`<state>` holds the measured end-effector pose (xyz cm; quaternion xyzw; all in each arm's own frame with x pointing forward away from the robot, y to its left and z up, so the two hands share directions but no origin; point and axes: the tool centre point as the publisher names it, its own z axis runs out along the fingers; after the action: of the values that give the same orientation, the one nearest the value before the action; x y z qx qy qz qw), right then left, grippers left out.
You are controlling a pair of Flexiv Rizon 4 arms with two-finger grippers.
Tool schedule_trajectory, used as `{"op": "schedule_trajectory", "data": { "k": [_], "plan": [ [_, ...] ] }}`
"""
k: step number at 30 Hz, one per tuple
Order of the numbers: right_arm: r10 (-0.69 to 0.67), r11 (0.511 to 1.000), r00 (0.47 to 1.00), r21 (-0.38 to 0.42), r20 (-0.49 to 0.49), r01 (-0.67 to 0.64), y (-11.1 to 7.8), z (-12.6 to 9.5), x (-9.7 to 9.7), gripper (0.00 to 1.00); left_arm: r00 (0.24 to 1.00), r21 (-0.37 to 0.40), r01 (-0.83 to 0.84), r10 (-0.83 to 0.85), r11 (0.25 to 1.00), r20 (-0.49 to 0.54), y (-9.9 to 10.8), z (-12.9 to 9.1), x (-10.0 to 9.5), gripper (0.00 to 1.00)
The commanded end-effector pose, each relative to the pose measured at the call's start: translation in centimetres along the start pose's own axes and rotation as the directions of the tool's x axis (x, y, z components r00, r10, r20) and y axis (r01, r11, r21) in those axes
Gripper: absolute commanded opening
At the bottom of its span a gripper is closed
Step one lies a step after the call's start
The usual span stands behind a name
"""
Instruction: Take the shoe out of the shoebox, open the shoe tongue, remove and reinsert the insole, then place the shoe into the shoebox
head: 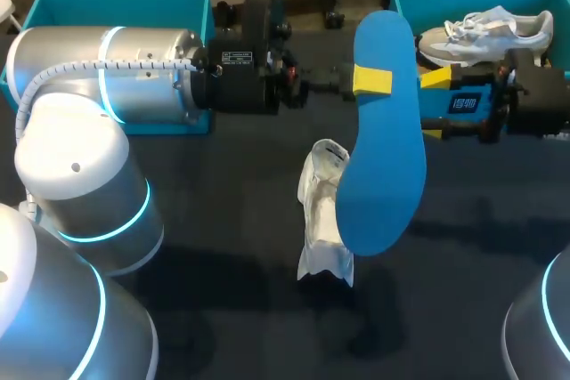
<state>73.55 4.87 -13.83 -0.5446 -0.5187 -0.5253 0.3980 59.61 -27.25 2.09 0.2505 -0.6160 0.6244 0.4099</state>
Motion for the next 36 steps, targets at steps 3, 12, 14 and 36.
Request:
{"op": "schedule_trajectory", "data": {
  "k": [3,12,14,36],
  "plan": [
    [0.026,1.0,1.0,0.006,0.006,-0.026,0.5,1.1,0.2,1.0,1.0,0.004,-0.001,0.001,1.0,0.0,0.2,0.1,0.0,0.0],
    [0.026,1.0,1.0,0.006,0.006,-0.026,0.5,1.1,0.2,1.0,1.0,0.004,-0.001,0.001,1.0,0.0,0.2,0.1,0.0,0.0],
    [0.026,1.0,1.0,0.006,0.006,-0.026,0.5,1.1,0.2,1.0,0.999,-0.024,-0.053,0.053,0.998,0.0,0.3,-0.4,-0.5,0.0],
    [0.026,1.0,1.0,0.006,0.006,-0.026,0.5,1.1,0.2,1.0,0.295,-0.247,-0.933,0.95,0.262,-0.105,-0.4,-5.0,-5.9,0.0]
  ]
}}
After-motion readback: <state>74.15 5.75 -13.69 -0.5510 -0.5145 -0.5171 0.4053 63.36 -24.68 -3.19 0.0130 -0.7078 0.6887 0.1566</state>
